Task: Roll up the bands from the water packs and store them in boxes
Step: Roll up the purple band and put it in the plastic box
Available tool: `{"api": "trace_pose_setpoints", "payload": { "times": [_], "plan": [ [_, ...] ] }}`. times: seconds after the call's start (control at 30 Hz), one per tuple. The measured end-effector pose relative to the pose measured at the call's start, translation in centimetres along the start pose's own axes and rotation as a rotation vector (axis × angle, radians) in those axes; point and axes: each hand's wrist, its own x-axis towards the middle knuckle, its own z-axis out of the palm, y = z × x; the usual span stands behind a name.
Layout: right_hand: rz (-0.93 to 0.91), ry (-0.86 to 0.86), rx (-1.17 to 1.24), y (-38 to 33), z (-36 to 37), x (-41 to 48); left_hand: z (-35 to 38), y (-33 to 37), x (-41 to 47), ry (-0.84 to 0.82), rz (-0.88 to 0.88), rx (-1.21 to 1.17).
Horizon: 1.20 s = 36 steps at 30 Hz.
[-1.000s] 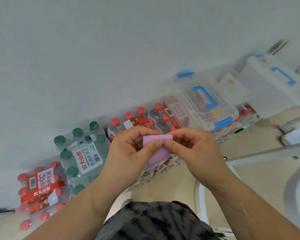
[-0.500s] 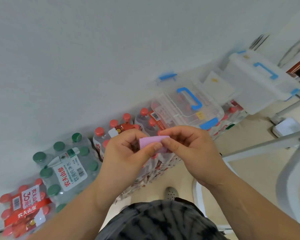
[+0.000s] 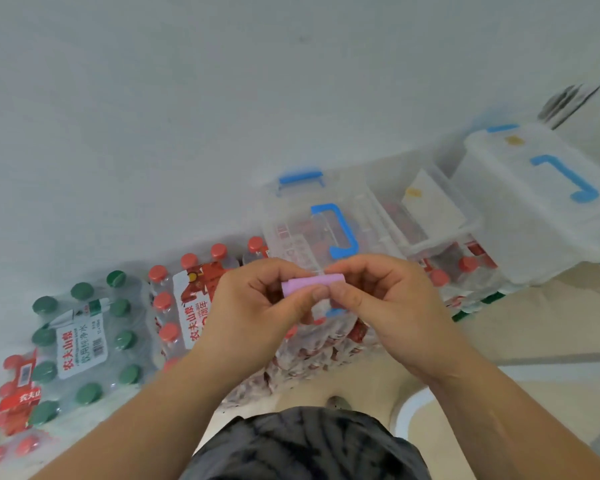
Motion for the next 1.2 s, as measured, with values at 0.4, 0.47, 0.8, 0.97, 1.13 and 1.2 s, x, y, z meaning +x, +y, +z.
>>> {"api": "trace_pose_setpoints", "payload": {
  "times": [0.4, 0.47, 0.8, 0.97, 1.13, 1.2],
  "plan": [
    [-0.035, -0.072, -0.014, 1.7, -5.6, 1.8, 4.8, 1.7, 1.1, -0.086, 0.048, 0.176],
    [-0.035, -0.071, 0.003, 1.6, -5.9, 1.9, 5.0, 1.8, 1.1, -0.075, -0.016, 0.081],
    [-0.075, -0.119, -0.149, 2.1, -6.6, 2.3, 5.2, 1.4, 2.1, -0.132, -0.116, 0.133],
    [-0.196, -0.054, -0.369, 3.2, -6.8, 3.0, 4.9, -0.2, 2.7, -0.02, -0.014, 0.382],
    [-0.32, -0.193, -0.863, 5.6, -7.2, 3.9, 3.7, -2.9, 2.7, 0.126, 0.01, 0.505],
    [-0.393, -0.19, -0.929, 6.6, -7.1, 4.0, 3.6, -3.5, 2.5, 0.12, 0.022, 0.538]
  ]
}}
